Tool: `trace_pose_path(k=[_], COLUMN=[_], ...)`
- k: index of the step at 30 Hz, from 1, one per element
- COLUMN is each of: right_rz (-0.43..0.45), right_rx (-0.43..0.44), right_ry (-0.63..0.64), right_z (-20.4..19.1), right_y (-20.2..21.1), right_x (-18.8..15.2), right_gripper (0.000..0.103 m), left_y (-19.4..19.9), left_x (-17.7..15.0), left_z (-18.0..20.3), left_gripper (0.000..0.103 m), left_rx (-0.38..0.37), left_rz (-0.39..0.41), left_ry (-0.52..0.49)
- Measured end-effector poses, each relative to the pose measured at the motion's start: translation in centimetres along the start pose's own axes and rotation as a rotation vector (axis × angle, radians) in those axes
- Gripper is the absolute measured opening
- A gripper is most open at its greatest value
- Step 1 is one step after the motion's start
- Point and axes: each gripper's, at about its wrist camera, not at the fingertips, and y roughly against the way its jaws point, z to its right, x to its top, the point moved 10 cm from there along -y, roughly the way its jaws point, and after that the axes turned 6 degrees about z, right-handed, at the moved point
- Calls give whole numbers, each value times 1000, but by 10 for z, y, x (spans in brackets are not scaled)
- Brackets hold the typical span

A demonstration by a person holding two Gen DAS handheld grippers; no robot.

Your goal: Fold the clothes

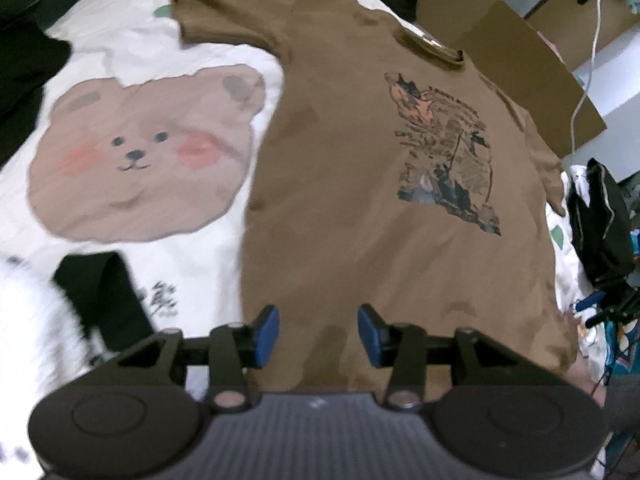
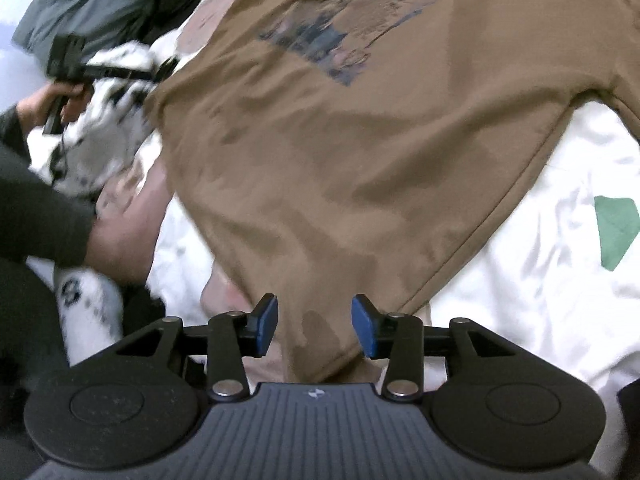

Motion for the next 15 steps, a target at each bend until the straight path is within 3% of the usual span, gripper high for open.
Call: trace_pose_path(k=[7,11,12,15], right_rz=[21,37,39,55], right_rx=[-68,-120,-127,-159], right_ry=[1,-4,-7,-28], right_z=[12,18,19,23], right_y=[-27,-35,-37,-38], right_x=[4,8,9,15], right_gripper=[46,46,47,66], left_y=[-37,-58,-61,-70], left_x=[17,22,22,21], left_z=[25,35,36,48], left_gripper=[56,74,74,75], left_rx=[-17,35,47,48], left_rz=[43,63,64,57], left_ry=[-38,-60,-69,-108])
